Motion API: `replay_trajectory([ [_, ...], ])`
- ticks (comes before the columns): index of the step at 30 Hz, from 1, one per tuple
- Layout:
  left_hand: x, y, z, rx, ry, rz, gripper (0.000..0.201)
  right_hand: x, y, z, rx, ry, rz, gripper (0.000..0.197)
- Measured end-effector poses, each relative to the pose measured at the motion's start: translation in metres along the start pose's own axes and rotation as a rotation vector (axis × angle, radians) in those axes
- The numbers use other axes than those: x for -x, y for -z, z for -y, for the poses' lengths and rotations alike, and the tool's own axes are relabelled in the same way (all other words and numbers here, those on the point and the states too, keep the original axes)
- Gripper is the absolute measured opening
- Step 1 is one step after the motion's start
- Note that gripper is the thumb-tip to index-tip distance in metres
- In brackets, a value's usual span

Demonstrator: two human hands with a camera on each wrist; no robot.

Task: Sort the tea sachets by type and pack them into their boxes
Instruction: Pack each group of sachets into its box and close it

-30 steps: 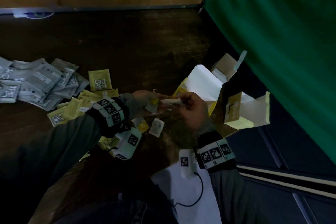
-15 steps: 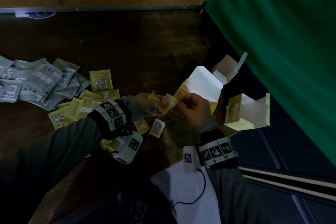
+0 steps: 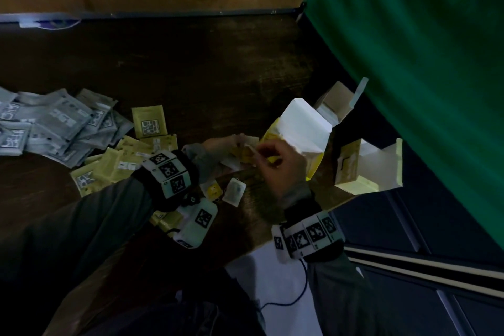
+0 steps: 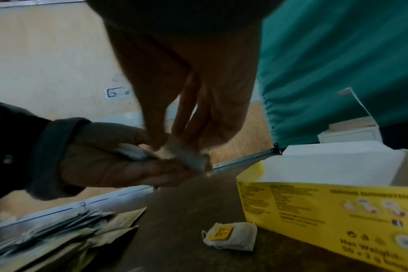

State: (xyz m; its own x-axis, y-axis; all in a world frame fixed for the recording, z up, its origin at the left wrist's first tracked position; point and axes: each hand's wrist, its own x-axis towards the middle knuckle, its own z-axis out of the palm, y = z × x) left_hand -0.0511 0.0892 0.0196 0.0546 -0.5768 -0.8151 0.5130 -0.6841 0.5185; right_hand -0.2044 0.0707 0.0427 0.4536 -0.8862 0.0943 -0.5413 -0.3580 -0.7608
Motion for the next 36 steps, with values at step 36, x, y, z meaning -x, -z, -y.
replay_trajectory([
  [36, 0.02, 0.012, -0.008, -0.633, -0.21, 0.176, 0.02, -0.037, 0.044, 0.01, -0.156, -0.268, 0.254, 0.011],
])
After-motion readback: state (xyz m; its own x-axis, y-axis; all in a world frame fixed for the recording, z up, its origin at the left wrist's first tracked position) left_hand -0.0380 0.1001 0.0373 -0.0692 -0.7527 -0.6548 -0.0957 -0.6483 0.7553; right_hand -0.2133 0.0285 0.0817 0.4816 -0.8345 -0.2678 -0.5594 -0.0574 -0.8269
